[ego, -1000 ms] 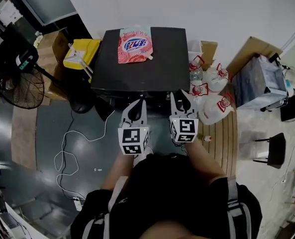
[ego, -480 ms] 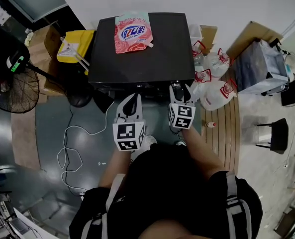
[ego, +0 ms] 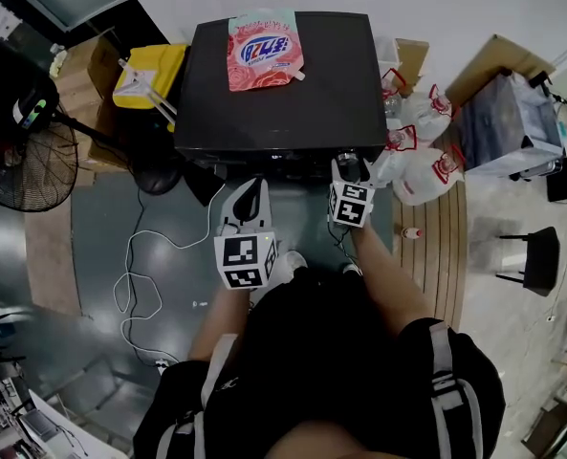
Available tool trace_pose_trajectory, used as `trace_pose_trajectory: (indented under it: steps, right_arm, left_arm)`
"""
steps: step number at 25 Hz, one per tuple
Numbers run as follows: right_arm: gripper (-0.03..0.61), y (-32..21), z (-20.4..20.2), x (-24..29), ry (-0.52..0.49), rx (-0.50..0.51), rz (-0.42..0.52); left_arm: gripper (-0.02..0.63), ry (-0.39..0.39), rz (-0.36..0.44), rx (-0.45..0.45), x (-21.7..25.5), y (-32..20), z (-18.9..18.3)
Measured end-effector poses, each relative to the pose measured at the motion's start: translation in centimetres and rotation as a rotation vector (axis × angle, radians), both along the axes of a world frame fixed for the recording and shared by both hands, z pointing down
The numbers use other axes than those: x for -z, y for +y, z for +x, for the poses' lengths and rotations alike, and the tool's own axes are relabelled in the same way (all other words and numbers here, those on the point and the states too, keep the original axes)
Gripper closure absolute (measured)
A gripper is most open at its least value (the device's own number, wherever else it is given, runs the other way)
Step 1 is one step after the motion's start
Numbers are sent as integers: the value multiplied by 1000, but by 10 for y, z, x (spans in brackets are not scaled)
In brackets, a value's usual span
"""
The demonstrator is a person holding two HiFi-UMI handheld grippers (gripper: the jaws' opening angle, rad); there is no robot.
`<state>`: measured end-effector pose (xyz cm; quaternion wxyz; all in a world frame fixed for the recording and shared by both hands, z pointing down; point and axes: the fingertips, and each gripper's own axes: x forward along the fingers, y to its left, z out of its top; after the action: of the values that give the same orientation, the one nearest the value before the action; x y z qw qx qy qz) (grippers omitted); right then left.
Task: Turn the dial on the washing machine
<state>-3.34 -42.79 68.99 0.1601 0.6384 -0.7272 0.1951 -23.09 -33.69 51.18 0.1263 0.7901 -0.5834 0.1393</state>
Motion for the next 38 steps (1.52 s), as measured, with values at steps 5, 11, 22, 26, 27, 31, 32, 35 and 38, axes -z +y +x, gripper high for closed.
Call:
trace_pose_trajectory:
  steps: [5, 11, 22, 26, 27, 31, 32, 35, 38]
  right_arm:
    - [333, -7, 1, -16, -10, -26, -38]
    - [333, -11, 4, -28, -27, -52, -72]
    - [333, -11, 12, -34, -330, -90, -113]
    - [333, -11, 12, -34, -337, -99, -108]
    - [333, -10, 13, -34, -348, -101, -108]
    - [333, -9, 15, -32, -406, -115, -101]
    - [333, -9, 15, -32, -428, -119, -97]
    - [333, -9, 17, -34, -527, -139, -95]
    - [333, -8, 18, -36, -681, -169, -97]
  left_arm:
    - [618, -11, -11, 15, -5, -2, -10]
    - [618, -14, -10, 19, -5, -6, -16]
    - [618, -17, -1, 10, -3, -2, -11]
    - [618, -18, 6, 8, 0, 0, -12]
    - [618, -19, 6, 9, 0, 0, -12]
    - [618, -22, 8, 10, 0, 2, -13]
    - [618, -24, 8, 9, 0, 2, -13]
    - [618, -26, 12, 8, 1, 3, -13]
    - [618, -28, 15, 16, 2, 3, -17]
